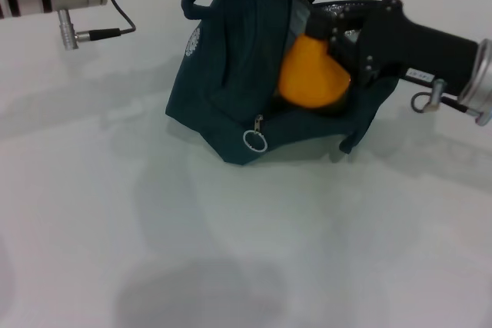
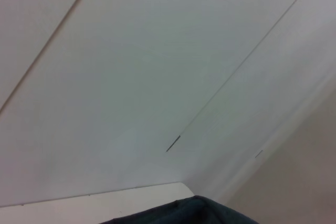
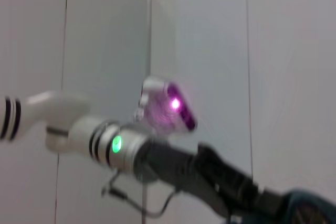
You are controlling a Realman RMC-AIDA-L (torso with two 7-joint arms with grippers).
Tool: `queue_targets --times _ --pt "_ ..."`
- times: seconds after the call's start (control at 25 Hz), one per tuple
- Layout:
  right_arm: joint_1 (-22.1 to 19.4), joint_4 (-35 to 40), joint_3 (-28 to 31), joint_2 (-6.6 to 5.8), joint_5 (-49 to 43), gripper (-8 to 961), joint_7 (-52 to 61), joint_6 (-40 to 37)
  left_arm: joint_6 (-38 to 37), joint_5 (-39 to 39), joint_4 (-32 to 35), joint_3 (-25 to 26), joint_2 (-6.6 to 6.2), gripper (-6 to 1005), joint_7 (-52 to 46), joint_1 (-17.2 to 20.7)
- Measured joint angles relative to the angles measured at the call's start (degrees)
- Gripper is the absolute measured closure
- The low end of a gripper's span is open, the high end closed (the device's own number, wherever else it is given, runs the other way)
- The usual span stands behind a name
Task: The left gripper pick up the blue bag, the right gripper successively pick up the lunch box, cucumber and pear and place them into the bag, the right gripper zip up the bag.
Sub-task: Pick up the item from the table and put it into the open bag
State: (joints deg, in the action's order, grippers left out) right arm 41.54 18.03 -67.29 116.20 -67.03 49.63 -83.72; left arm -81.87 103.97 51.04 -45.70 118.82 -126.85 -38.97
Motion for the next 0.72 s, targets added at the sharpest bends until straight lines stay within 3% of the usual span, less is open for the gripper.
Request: queue_targets --times 0.2,0.72 --pt "0.75 -0.6 -4.47 -0.02 2.85 931 -1.17 3.98 0.08 0.05 -0.04 0.0 0.04 914 -0.02 -0.07" --pt "1.27 -0.53 -6.53 -0.01 7.19 914 -7.49 8.05 -0.04 0.04 -0.07 0.0 0.2 913 -0.24 0.18"
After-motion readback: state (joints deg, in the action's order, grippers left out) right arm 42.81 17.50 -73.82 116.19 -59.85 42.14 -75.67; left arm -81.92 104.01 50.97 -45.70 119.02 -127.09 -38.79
